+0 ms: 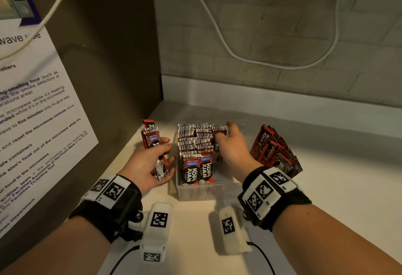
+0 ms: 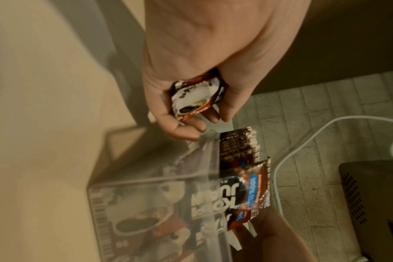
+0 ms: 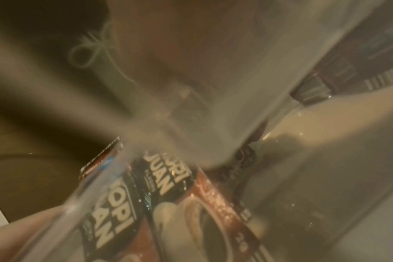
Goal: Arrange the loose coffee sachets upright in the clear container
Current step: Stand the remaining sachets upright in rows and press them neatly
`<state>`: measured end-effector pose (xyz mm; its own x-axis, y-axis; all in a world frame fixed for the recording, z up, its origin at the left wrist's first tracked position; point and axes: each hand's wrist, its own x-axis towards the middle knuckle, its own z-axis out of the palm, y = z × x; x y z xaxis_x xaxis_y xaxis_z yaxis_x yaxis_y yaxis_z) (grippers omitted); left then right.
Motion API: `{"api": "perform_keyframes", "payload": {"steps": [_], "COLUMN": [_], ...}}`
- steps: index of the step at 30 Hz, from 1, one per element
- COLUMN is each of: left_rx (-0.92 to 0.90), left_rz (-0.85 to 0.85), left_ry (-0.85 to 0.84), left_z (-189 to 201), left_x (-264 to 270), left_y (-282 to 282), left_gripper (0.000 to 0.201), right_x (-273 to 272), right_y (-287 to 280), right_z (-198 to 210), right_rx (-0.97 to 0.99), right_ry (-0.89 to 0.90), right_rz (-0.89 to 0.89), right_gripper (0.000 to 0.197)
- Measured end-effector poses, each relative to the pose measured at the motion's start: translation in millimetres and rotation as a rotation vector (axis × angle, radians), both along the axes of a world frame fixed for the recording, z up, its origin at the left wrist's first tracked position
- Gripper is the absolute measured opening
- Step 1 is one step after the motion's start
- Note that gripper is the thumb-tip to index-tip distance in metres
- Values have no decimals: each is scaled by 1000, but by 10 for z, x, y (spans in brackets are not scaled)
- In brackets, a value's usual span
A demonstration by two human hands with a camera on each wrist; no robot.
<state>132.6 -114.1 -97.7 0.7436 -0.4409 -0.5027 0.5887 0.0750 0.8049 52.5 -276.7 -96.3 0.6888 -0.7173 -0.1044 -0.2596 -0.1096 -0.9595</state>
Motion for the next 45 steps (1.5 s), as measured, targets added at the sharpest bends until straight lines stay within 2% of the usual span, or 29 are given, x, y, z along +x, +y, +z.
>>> {"api": "perform_keyframes", "payload": {"steps": [4,7,9,12,15,18,20,23,27,30,34,41,45], "left_rx": [-14,-16,-57,-154,-259,-269,-260,-287,-254,-247,-238,-194,-149], "left_rz": [39,101,116,60,-50,-127,-151,-186,-244,-230,-192,-190,-175], "left_ry": [-7,-25,-71,-174,-224,-281,-335,-359,-273,-216,-221,-276,-330], "left_z": [54,156,258,430,587,685,729,771,752,739,710,701,685], "left_x": [23,97,160,185,78,-74,-177,-312,-349,-334,-309,-265,-219], "left_y": [33,70,113,168,153,29,-81,-212,-266,-258,-259,-254,-244], "left_gripper": [8,20,17,18,15,16,13,8,37,26,27,31,17], "right_x": [-13,-68,-144,-271,-351,-371,-360,-315,-314,-328,-362,-440,-502], "right_y": [-17,-40,-46,-42,14,155,240,301,288,228,144,86,50], "right_z": [31,88,162,311,476,647,702,677,631,610,620,668,722], "right_rx": [-3,-31,-83,-276,-408,-217,-72,-58,-55,-2,125,159,156], "right_ry": [2,5,-10,-28,-142,-313,-355,-338,-319,-343,-440,-527,-492], "right_rz": [-13,-26,-7,-46,-125,-4,133,264,216,108,7,139,245], "right_gripper": [62,61,63,63,52,36,31,30,15,13,12,17,17]}}
